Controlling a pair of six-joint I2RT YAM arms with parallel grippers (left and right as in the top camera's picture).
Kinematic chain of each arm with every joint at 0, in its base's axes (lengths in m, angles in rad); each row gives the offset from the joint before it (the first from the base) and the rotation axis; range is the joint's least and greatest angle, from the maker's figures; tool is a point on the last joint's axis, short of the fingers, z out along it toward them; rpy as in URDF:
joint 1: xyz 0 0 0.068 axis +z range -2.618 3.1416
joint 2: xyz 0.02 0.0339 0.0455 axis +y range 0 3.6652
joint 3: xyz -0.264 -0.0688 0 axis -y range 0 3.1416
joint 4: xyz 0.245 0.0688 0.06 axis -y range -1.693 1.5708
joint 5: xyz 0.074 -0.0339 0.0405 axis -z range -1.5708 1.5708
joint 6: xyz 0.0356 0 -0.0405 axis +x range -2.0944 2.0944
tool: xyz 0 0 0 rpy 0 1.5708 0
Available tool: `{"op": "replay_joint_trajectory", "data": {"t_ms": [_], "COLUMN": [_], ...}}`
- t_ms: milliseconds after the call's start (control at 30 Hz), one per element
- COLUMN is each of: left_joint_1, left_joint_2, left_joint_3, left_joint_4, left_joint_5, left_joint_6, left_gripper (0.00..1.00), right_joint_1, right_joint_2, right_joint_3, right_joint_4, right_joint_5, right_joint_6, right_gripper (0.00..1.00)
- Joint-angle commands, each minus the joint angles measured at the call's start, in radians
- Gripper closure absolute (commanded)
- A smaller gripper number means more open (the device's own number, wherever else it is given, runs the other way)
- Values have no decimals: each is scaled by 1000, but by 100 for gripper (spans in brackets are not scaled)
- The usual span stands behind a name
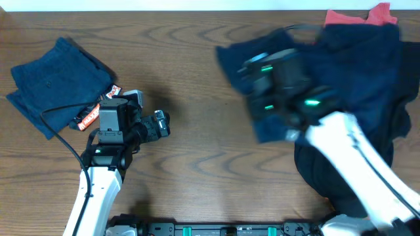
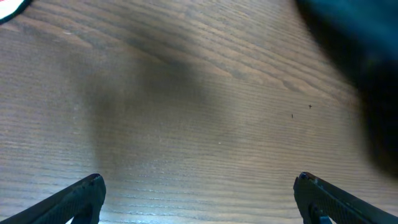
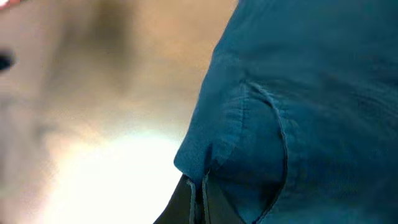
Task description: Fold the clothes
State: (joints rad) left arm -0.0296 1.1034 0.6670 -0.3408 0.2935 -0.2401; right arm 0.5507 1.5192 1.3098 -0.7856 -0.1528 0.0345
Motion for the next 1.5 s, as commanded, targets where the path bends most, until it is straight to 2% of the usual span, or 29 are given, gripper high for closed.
{"op": "replay_joint_trajectory", "data": {"t_ms": [0, 33, 67, 100, 133, 167, 233, 400, 433, 600, 833, 1100, 1133, 1167, 1233, 1400, 1467], "left_joint_1": [4, 4, 4, 4, 4, 4, 4, -18, -33, -121, -294, -435, -444, -451, -454, -348, -236], "left_joint_2": [2, 2, 2, 2, 2, 2, 4, 35, 50, 157, 382, 595, 617, 632, 647, 620, 588], "left_joint_3": [17, 17, 17, 17, 17, 17, 17, 6, 5, 5, 5, 5, 5, 5, 5, 27, 66], "left_joint_4": [11, 16, 18, 21, 21, 21, 20, 13, 13, 88, 282, 414, 438, 459, 490, 507, 484], "left_joint_5": [12, 12, 12, 12, 12, 12, 13, 14, 21, 137, 183, 182, 182, 182, 181, 166, 166], "left_joint_6": [-9, -9, -9, -9, -9, -9, -9, -56, -74, -146, -433, -701, -716, -716, -714, -585, -495], "left_gripper": [2, 2, 2, 2, 2, 2, 2, 2, 2, 2, 2, 2, 5, 25, 94, 94, 94], "right_joint_1": [124, 153, 171, 188, 197, 199, 191, 113, 76, -118, -334, -401, -403, -407, -420, -471, -505], "right_joint_2": [97, 129, 156, 184, 208, 220, 222, 127, 92, -28, -61, -61, -61, -61, -61, -61, -61], "right_joint_3": [-15, -15, -15, -15, -15, -14, -10, 6, 6, 6, 5, 5, 5, 5, 5, 5, 4], "right_joint_4": [51, 84, 116, 152, 179, 194, 195, 106, 72, -87, -286, -329, -330, -332, -338, -361, -371], "right_joint_5": [-98, -97, -84, -50, -5, 43, 162, 378, 407, 399, 380, 381, 381, 382, 389, 392, 392], "right_joint_6": [13, 13, 13, 13, 19, 38, 109, 236, 260, 273, 276, 276, 275, 276, 275, 276, 276], "right_gripper": [95, 90, 72, 48, 36, 26, 16, 9, 1, 1, 1, 1, 1, 1, 1, 1, 9]}}
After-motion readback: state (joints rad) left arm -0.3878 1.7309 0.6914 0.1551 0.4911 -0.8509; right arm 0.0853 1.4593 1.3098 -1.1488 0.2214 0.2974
